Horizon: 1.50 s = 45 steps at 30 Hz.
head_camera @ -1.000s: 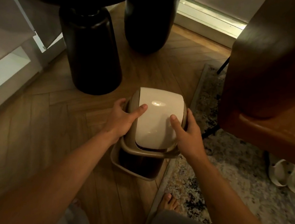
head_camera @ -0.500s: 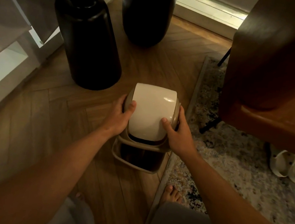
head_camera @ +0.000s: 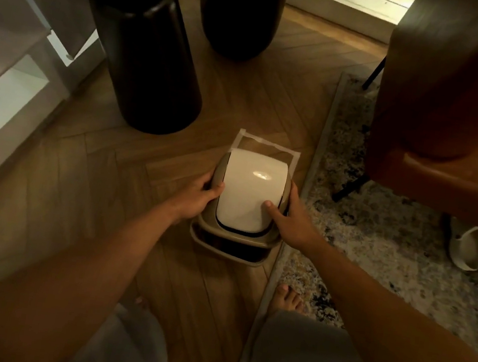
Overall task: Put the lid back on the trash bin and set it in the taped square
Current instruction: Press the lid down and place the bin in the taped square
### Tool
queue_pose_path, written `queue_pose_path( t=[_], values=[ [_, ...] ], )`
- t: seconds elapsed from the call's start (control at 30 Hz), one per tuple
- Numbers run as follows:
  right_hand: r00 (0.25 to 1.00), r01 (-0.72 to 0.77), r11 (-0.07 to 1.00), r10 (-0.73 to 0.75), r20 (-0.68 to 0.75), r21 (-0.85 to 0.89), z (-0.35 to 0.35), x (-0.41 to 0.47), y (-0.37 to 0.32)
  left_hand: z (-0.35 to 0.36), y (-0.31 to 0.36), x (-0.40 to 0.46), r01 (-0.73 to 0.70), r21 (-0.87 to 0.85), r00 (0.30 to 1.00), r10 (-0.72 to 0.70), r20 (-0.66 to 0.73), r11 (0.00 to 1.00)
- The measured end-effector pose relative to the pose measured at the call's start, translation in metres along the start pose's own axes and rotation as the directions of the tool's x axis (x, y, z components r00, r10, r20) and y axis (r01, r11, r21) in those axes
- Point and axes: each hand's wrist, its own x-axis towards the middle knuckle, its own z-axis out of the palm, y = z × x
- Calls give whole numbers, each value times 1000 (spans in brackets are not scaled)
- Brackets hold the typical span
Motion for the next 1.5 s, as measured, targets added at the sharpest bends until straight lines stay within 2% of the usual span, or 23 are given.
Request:
queue_pose_path(
  t=[0.23,0.47,0.83,1.03,1.23,1.5],
  values=[
    [996,-21,999,25,84,-43,9,-17,12,-10,-15,-6,17,95,996,-25,89,995],
    [991,1,997,10,131,-79,15,-30,25,-15,-19,-11,11,178,994,-30,106,984],
    [992,17,994,-3,128,-106,21,-33,35,-17,-27,-9,48,133,992,-63,113,990],
    [992,8,993,7,125,-116,18,-33,40,-16,-28,-7,81,167,982,-108,156,983],
    [993,35,990,-18,120,-138,22,-35,40,-13,-24,-10,55,149,986,-78,149,987],
    [993,53,989,-38,109,-139,14,-29,40,-7,-12,-16,4,239,996,-24,81,971]
  ],
)
